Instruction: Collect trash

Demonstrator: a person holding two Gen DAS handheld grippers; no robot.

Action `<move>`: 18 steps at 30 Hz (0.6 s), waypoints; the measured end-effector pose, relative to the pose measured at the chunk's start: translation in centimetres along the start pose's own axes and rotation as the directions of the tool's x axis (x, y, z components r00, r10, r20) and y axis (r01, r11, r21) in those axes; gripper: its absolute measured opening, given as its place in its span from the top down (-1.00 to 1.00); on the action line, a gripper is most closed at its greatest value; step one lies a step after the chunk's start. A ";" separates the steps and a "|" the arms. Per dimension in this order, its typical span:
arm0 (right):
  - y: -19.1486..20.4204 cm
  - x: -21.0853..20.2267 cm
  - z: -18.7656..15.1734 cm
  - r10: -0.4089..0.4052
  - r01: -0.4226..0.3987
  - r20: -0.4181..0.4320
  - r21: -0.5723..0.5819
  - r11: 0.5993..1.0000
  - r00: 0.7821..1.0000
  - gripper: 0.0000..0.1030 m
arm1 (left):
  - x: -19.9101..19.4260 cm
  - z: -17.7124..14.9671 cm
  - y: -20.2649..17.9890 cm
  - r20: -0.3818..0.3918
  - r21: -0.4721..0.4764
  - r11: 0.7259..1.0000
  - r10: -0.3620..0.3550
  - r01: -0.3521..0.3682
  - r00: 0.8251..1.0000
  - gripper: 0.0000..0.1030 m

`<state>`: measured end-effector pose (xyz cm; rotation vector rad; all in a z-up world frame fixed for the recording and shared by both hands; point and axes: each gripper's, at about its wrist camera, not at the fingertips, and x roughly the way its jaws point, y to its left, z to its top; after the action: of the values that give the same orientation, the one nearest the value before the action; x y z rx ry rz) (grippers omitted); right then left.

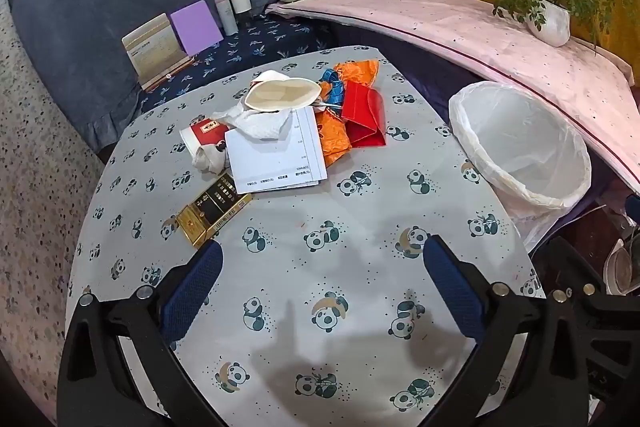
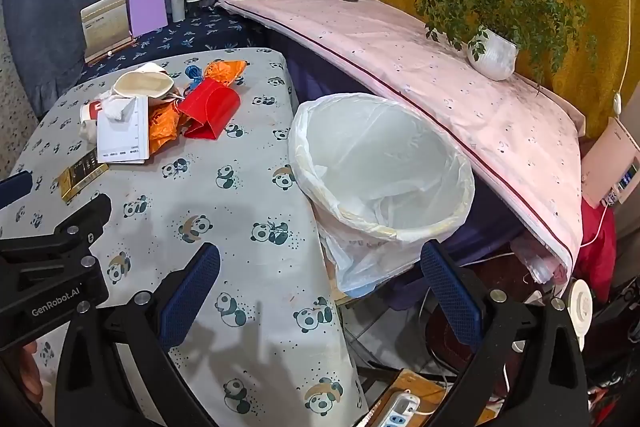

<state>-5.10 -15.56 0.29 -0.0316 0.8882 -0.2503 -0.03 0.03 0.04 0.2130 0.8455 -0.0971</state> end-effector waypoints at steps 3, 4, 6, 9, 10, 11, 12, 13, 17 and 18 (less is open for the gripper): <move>-0.1 0.0 -0.2 -0.002 0.002 -0.004 0.001 1.000 1.000 -0.87 | -0.1 0.0 0.2 0.004 -0.007 1.000 0.008 -0.008 1.000 -0.86; -0.2 0.0 -0.2 -0.002 0.002 -0.003 0.002 1.000 1.000 -0.87 | -0.3 0.5 -0.2 0.007 -0.006 1.000 0.006 -0.006 1.000 -0.86; -0.1 -0.2 0.2 0.000 0.000 0.001 0.003 1.000 1.000 -0.87 | -0.3 0.7 -0.3 0.007 -0.010 1.000 0.010 -0.010 1.000 -0.86; 0.0 -0.1 0.5 -0.003 0.003 0.001 -0.001 1.000 1.000 -0.87 | -0.2 0.9 0.0 -0.001 -0.005 1.000 0.007 -0.007 1.000 -0.86; 0.1 0.0 0.7 -0.004 0.004 0.000 -0.002 1.000 1.000 -0.87 | -0.3 0.5 0.1 0.008 -0.002 1.000 0.008 -0.008 1.000 -0.86; 0.2 -0.1 0.8 -0.004 0.004 0.005 -0.004 1.000 1.000 -0.87 | -0.3 0.6 0.1 0.007 -0.004 1.000 0.008 -0.008 1.000 -0.86; 0.2 -0.1 0.5 -0.003 0.003 0.007 -0.004 1.000 1.000 -0.87 | -0.3 0.6 0.1 0.007 -0.007 1.000 0.008 -0.008 1.000 -0.86; 0.2 0.0 0.6 -0.004 0.004 0.006 -0.005 1.000 1.000 -0.87 | -0.2 0.7 0.1 0.007 -0.009 1.000 0.008 -0.008 1.000 -0.86; -0.1 -0.1 0.5 -0.003 0.003 0.013 -0.005 1.000 1.000 -0.87 | -0.4 0.6 0.6 0.008 -0.019 1.000 0.004 -0.004 1.000 -0.86; -0.1 -0.1 0.5 -0.003 0.003 0.014 -0.004 1.000 1.000 -0.87 | -0.4 0.7 0.7 0.008 -0.020 1.000 0.004 -0.004 1.000 -0.86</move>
<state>-4.79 -15.64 0.74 -0.0385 0.8749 -0.2511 0.31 0.52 0.85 0.1957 0.8380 -0.0856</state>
